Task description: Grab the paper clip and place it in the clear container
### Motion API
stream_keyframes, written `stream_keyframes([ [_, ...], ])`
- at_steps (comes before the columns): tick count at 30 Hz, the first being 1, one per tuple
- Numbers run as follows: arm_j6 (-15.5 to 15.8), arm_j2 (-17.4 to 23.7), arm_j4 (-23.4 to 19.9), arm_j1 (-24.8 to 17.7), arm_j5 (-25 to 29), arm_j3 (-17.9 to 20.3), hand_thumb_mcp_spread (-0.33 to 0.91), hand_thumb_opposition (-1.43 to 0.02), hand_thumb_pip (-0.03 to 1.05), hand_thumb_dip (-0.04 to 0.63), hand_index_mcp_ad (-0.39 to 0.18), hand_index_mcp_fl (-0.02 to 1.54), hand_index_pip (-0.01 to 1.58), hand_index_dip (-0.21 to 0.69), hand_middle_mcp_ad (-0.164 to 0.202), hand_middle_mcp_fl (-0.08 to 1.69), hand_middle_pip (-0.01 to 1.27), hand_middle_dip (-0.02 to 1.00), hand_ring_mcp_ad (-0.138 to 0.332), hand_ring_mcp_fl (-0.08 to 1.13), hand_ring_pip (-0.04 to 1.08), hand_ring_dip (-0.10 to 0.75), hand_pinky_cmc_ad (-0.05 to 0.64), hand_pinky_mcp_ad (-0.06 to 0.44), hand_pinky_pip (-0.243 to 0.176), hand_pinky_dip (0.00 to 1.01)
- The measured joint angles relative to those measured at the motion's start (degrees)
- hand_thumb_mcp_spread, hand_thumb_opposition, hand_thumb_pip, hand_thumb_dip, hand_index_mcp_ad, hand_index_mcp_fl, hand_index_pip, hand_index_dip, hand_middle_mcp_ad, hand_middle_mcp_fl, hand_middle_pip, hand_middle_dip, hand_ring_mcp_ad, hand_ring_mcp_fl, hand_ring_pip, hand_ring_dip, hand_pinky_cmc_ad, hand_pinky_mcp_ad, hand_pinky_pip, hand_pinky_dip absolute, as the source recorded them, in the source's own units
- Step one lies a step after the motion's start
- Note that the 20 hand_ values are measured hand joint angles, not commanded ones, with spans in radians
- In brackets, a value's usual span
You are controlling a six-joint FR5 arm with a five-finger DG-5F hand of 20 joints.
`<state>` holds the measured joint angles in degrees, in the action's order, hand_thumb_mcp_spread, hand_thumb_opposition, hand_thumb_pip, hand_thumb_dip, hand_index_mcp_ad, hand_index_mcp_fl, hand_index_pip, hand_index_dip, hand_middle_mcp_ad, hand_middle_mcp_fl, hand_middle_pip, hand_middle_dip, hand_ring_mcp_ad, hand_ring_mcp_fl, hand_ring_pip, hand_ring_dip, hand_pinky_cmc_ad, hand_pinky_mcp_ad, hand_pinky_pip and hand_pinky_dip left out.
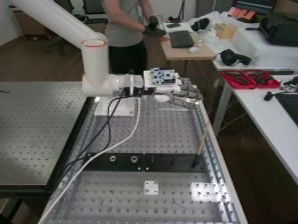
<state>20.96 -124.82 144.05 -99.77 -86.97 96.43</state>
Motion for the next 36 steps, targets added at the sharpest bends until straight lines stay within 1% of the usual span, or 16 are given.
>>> stream_keyframes([
  [5,-0.06,-0.36,2.38,0.17,-0.74,-0.85,0.45,-0.92,0.62,0.278,-0.159,0.52,1.49,0.108,0.066,0.17,0.12,0.17,0.099,0.03,0.10,0.087,0.379,0.248,0.051,0.19],
  [6,-0.05,-0.49,3.60,0.23,-1.05,-1.29,0.44,-0.93,0.62,0.278,-0.161,0.53,1.45,0.113,0.066,0.14,0.12,0.17,0.099,0.03,0.10,0.087,0.379,0.248,0.047,0.19],
  [7,0.00,-0.59,4.51,0.28,-1.29,-1.65,0.46,-0.91,0.63,0.278,-0.162,0.47,1.42,0.101,0.065,0.11,0.12,0.17,0.099,0.02,0.10,0.087,0.379,0.246,0.035,0.19],
  [8,0.06,-0.61,4.76,0.29,-1.37,-1.74,0.45,-0.90,0.65,0.278,-0.166,0.33,1.38,0.094,0.065,0.07,0.12,0.17,0.101,0.02,0.10,0.087,0.379,0.248,0.035,0.20],
  [9,0.18,-0.61,4.94,0.32,-1.43,-1.78,0.44,-0.88,0.66,0.278,-0.168,0.13,1.35,0.068,0.068,0.05,0.12,0.17,0.101,0.00,0.10,0.087,0.375,0.253,0.017,0.21],
  [10,0.17,-0.61,4.94,0.35,-1.43,-1.72,0.41,-0.87,0.67,0.278,-0.168,0.10,1.35,0.075,0.068,0.06,0.12,0.17,0.101,0.00,0.10,0.087,0.374,0.257,0.005,0.22],
  [14,-0.19,-0.38,4.35,0.49,-1.27,-1.04,0.38,-0.82,0.71,0.278,-0.168,0.09,1.31,0.040,0.065,0.01,0.12,0.17,0.103,0.00,0.10,0.087,0.367,0.255,-0.012,0.26],
  [15,-0.24,-0.17,4.07,0.55,-1.20,-0.77,0.37,-0.82,0.71,0.278,-0.166,0.06,1.31,0.038,0.068,0.01,0.13,0.17,0.103,0.00,0.10,0.087,0.363,0.255,-0.028,0.27],
  [18,-0.56,0.62,3.34,0.73,-1.05,-0.05,0.36,-0.81,0.72,0.278,-0.166,0.00,1.29,0.031,0.068,0.01,0.12,0.17,0.103,0.01,0.10,0.087,0.361,0.255,-0.024,0.31],
  [19,-0.65,1.13,2.95,0.82,-1.00,0.34,0.36,-0.81,0.72,0.278,-0.166,0.00,1.30,0.031,0.068,0.01,0.12,0.17,0.103,0.00,0.10,0.087,0.361,0.255,-0.044,0.31],
  [20,-0.68,1.52,2.71,0.88,-0.98,0.63,0.36,-0.81,0.72,0.278,-0.166,0.00,1.29,0.017,0.068,0.01,0.12,0.17,0.103,0.00,0.10,0.087,0.361,0.255,-0.047,0.32],
  [22,-0.58,3.26,1.92,1.12,-0.92,1.72,0.36,-0.81,0.72,0.278,-0.166,0.00,1.29,0.017,0.068,0.01,0.12,0.17,0.103,0.00,0.10,0.087,0.361,0.255,-0.061,0.32],
  [25,-0.04,6.44,0.63,1.48,-0.68,3.67,0.35,-0.79,0.72,0.276,-0.166,0.01,1.29,0.016,0.068,0.01,0.12,0.17,0.103,0.00,0.10,0.087,0.365,0.255,-0.061,0.34],
  [30,1.29,12.05,-0.93,1.95,0.24,6.95,0.33,-0.79,0.72,0.278,-0.166,0.00,1.23,0.016,0.068,0.01,0.12,0.17,0.103,0.00,0.10,0.087,0.365,0.260,-0.063,0.35],
  [34,3.19,16.79,0.19,2.19,1.17,8.65,0.33,-0.79,0.69,0.278,-0.166,0.00,1.21,0.016,0.068,0.01,0.12,0.17,0.103,0.00,0.10,0.087,0.365,0.260,-0.063,0.35],
  [36,4.15,18.71,1.10,2.26,1.49,9.22,0.33,-0.79,0.68,0.278,-0.166,0.01,1.16,0.016,0.068,0.01,0.12,0.17,0.103,0.00,0.09,0.087,0.365,0.260,-0.063,0.35],
])
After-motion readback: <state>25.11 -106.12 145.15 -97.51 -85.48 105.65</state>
